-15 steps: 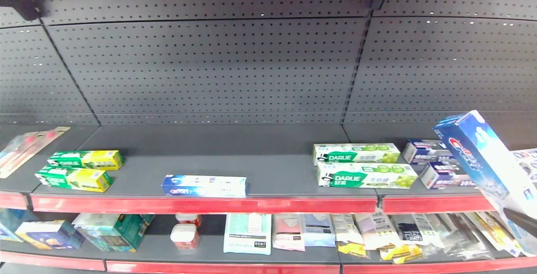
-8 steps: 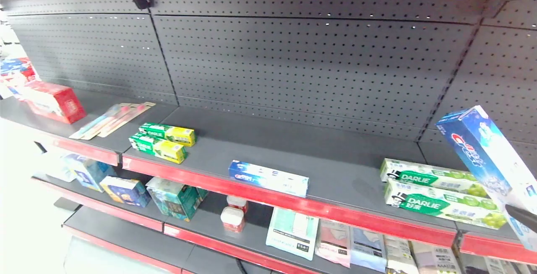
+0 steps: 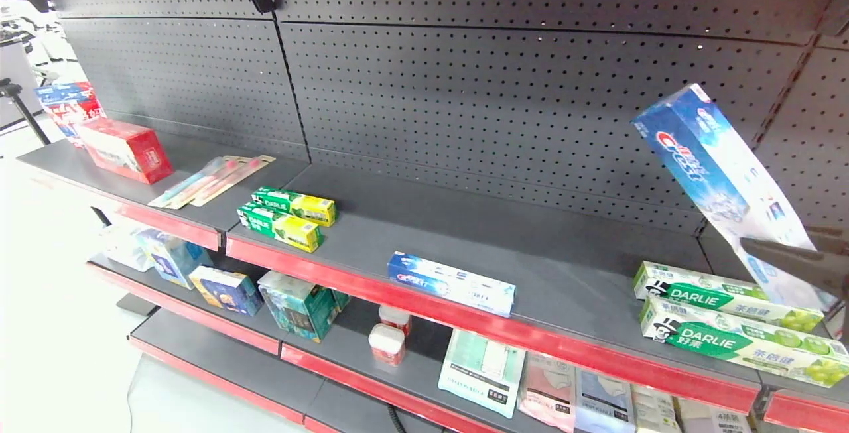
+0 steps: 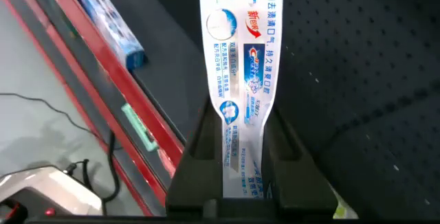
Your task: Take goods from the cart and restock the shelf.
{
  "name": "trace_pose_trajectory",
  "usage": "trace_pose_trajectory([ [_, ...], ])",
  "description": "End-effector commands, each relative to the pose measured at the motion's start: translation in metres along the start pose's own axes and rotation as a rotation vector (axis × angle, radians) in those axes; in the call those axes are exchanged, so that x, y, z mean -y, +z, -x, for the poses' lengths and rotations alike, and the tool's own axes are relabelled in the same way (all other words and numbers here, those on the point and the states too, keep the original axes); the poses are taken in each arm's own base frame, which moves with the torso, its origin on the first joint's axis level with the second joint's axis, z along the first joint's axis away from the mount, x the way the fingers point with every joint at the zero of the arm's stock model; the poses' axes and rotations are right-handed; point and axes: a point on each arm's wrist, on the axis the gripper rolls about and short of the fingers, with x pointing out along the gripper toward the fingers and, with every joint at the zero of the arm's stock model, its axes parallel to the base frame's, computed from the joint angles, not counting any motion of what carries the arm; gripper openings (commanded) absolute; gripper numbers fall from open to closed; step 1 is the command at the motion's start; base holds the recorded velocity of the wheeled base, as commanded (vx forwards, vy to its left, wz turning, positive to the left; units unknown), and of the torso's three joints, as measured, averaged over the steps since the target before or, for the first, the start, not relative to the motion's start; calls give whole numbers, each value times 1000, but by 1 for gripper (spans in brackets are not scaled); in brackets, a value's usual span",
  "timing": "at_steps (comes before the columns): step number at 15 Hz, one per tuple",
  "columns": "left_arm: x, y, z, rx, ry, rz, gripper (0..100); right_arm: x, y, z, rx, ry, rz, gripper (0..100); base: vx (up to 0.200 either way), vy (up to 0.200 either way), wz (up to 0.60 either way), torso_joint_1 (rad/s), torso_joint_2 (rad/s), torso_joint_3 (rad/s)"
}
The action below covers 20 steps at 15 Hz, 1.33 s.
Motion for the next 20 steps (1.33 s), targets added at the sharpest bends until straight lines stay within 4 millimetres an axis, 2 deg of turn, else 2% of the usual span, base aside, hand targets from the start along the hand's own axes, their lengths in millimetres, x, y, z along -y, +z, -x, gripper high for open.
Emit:
trace_pose_trajectory([
  [1, 0, -9, -3, -21, 36, 36, 100, 1, 11, -50, -28, 89, -14, 0, 0, 0, 0, 0, 0, 0],
  [6, 0, -9, -3, -20, 17, 47, 100, -4, 4, -56, -33, 167, -31, 0, 0, 0, 0, 0, 0, 0],
  [9, 1, -9, -3, -63, 183, 56, 100, -2, 4, -62, -44, 165, -71, 0, 0, 0, 0, 0, 0, 0],
  [12, 3, -10, 2, -4, 272, 71, 100, -2, 4, -63, -47, 168, -71, 0, 0, 0, 0, 0, 0, 0],
  [14, 5, -11, 5, 54, 266, 78, 100, -1, 3, -62, -49, 159, -77, 0, 0, 0, 0, 0, 0, 0],
  [17, 7, -15, 4, 27, 175, 53, 100, 1, 3, -63, -49, 153, -79, 0, 0, 0, 0, 0, 0, 0],
  [20, 7, -15, 4, 27, 181, 51, 100, 0, -1, -66, -68, 160, -83, 0, 0, 0, 0, 0, 0, 0],
])
